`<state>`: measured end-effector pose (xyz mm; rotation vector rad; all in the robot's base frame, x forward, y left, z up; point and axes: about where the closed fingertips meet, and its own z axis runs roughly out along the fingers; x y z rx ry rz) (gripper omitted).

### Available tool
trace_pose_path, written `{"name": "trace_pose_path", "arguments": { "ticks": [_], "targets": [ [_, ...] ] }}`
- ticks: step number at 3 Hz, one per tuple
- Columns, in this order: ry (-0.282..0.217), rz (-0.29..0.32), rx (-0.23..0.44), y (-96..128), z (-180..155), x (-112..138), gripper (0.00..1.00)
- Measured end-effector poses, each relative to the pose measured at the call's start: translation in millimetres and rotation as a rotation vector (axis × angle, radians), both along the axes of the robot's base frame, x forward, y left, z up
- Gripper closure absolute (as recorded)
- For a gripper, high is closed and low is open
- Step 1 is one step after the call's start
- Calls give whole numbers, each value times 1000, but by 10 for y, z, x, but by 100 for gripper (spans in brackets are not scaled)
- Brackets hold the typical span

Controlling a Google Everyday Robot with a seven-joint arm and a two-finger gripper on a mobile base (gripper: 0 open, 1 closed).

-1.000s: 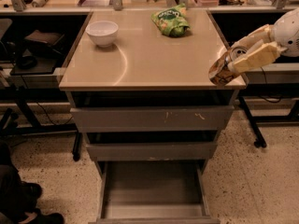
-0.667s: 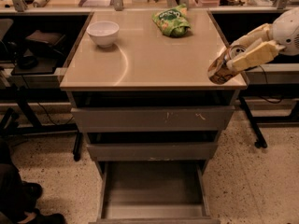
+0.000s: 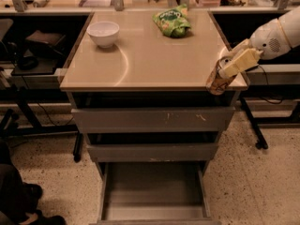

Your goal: Pick orange can from bottom drawer and place on counter

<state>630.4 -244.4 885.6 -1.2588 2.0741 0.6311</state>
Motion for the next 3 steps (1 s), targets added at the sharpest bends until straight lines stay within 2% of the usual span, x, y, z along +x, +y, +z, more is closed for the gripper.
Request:
{"name": "trace_pose_path", "arguments": {
  "ticks": [1, 2, 3],
  "targets": [
    [0, 0, 0, -1, 26, -2, 100],
    [-1, 38, -16, 243, 167, 193, 100],
    [-55, 59, -7, 468, 387, 371, 100]
  ]
}}
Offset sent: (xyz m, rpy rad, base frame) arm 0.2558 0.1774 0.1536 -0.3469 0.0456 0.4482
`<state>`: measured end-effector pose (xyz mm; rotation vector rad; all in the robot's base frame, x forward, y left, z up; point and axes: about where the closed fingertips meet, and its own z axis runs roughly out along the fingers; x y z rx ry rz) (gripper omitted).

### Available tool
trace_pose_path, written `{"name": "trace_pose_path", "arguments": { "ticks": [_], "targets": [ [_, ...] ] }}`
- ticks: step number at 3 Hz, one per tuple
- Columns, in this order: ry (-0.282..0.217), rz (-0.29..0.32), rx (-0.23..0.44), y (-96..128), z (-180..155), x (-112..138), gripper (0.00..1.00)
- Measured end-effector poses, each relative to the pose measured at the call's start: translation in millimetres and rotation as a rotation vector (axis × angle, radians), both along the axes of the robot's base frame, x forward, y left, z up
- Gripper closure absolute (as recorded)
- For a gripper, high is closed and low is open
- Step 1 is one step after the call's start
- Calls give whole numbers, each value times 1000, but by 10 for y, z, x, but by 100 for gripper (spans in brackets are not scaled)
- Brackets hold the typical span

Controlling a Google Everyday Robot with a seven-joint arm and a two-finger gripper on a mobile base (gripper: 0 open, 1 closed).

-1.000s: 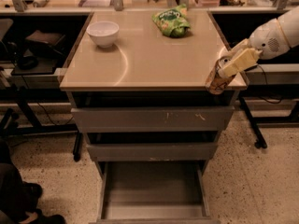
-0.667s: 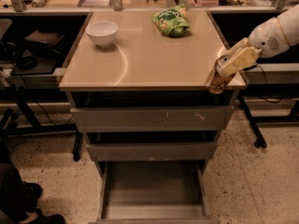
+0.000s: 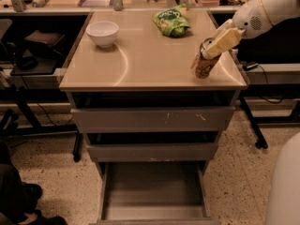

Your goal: Pick orange can from bottom drawer and place on counter

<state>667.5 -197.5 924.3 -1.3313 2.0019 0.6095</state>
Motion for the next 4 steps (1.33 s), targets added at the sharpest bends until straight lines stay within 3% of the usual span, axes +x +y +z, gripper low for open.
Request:
{"name": "trace_pose_path", "arguments": {
  "ticks": [1, 2, 3, 4],
  "targets": [
    [-11, -8, 7, 36, -8, 64, 100],
    [63, -21, -33, 126, -313, 279, 100],
    [63, -21, -33, 125, -279, 280, 100],
    [47, -36, -23, 154, -280, 363, 81]
  ]
}}
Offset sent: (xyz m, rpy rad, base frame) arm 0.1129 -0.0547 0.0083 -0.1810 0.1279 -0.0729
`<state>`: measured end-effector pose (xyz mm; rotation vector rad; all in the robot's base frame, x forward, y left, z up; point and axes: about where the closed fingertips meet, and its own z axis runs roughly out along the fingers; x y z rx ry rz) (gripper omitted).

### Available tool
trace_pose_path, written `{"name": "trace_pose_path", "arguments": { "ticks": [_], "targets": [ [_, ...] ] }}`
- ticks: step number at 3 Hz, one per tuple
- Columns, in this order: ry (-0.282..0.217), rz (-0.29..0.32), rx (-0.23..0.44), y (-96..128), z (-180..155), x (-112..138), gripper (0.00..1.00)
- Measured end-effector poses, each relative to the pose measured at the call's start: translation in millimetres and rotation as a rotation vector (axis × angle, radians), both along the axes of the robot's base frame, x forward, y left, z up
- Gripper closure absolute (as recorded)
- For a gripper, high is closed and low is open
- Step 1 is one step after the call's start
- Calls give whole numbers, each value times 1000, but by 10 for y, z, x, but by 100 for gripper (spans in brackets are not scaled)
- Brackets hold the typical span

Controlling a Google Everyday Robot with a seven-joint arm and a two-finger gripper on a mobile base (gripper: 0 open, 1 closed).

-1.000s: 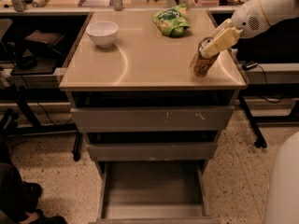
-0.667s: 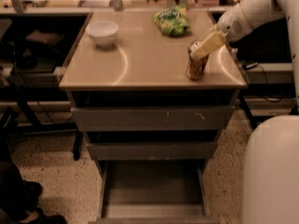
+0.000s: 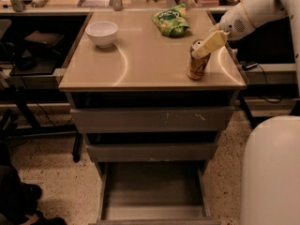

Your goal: Pick orange can from bottom drawer and place on counter

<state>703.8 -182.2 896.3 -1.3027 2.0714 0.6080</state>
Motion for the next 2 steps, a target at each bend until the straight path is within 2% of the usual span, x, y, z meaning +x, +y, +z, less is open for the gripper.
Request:
{"name": "trace_pose_path", "arguments": {
  "ticks": [2],
  "targets": [
    [-10, -7, 7, 36, -10, 59, 35]
  ]
}}
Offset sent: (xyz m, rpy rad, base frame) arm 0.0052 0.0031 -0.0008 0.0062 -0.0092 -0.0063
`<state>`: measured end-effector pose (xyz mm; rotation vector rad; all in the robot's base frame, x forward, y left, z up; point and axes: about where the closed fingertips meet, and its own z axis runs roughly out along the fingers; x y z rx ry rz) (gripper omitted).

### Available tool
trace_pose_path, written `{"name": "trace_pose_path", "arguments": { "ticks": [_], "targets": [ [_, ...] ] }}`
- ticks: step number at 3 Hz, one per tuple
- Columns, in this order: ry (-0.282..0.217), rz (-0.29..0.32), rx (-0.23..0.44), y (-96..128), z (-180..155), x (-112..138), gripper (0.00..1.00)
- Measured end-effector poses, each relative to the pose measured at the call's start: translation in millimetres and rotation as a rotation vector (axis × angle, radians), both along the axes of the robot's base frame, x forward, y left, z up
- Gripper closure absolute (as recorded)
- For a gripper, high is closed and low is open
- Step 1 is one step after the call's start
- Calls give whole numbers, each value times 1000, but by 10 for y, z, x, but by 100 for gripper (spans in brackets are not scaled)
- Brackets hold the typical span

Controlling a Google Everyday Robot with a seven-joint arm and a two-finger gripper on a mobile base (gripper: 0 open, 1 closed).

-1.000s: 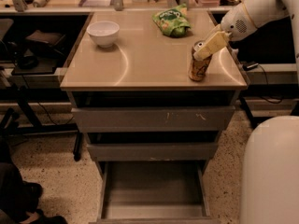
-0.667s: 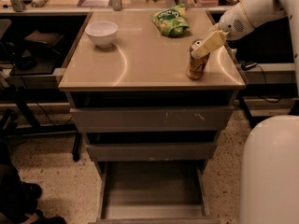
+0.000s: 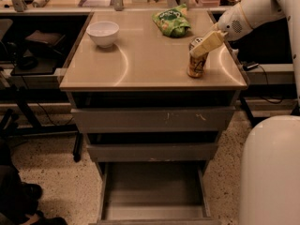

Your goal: Pick orange can from bottom drawer and place on counter

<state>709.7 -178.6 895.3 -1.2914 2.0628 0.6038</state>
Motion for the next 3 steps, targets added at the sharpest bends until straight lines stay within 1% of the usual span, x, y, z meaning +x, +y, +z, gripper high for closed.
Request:
{"name": "trace_pose_path", "arguments": {
  "ticks": [1, 2, 3],
  "targets": [
    [0, 0, 0, 0, 0, 0, 11],
    [0, 0, 0, 0, 0, 0, 0],
    [0, 0, 0, 0, 0, 0, 0]
  ]
}}
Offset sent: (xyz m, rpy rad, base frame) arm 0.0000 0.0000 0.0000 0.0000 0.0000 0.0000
